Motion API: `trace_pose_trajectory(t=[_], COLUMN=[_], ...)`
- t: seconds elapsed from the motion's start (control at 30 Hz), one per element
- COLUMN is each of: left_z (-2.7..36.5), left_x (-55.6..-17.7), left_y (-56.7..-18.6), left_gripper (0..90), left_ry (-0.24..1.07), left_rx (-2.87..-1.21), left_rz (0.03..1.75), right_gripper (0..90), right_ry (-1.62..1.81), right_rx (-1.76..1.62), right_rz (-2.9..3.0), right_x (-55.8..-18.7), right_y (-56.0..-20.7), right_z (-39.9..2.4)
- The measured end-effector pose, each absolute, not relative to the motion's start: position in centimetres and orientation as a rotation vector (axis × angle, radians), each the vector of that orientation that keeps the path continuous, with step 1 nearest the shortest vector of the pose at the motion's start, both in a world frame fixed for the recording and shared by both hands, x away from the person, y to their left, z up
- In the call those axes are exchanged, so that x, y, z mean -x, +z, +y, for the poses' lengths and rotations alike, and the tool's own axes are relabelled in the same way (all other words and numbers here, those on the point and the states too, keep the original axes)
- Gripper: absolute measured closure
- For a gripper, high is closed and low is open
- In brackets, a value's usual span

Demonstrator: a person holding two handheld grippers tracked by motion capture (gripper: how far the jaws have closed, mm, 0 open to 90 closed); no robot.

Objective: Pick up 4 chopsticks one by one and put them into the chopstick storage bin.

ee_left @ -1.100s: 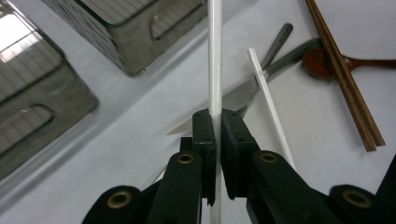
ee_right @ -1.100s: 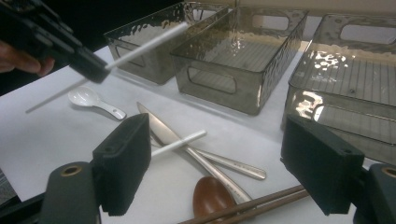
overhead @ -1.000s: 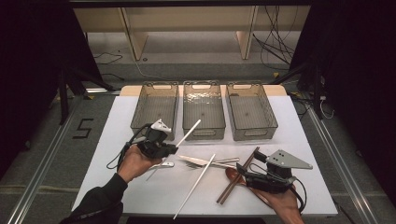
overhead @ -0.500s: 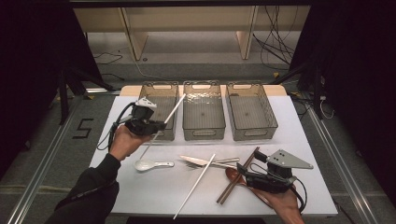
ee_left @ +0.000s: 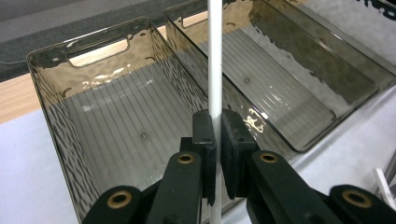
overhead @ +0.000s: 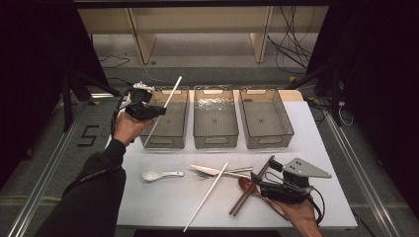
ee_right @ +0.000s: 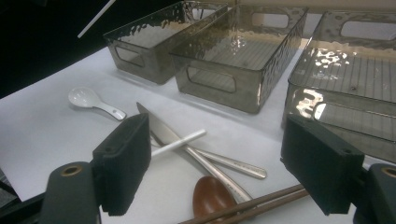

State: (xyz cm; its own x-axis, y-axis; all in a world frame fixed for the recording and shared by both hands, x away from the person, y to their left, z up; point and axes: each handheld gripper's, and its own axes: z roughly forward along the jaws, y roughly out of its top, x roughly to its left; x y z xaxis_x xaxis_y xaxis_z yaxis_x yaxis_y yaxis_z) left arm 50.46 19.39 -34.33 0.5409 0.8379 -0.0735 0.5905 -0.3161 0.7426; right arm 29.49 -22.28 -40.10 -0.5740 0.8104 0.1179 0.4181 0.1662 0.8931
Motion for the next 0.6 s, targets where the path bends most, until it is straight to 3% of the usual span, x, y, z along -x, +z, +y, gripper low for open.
trace_pose_trajectory(t=[0.6], left_z=[19.9], left_x=[-55.5], left_y=[-35.4], left_gripper=[84.5], left_ry=[0.532], left_rx=[-2.015], left_rz=[1.215], right_gripper=[25.2], right_ry=[1.391], right_rx=[-1.174], right_rz=[2.068], right_x=[-29.7], right_y=[-40.2], right_z=[-22.4])
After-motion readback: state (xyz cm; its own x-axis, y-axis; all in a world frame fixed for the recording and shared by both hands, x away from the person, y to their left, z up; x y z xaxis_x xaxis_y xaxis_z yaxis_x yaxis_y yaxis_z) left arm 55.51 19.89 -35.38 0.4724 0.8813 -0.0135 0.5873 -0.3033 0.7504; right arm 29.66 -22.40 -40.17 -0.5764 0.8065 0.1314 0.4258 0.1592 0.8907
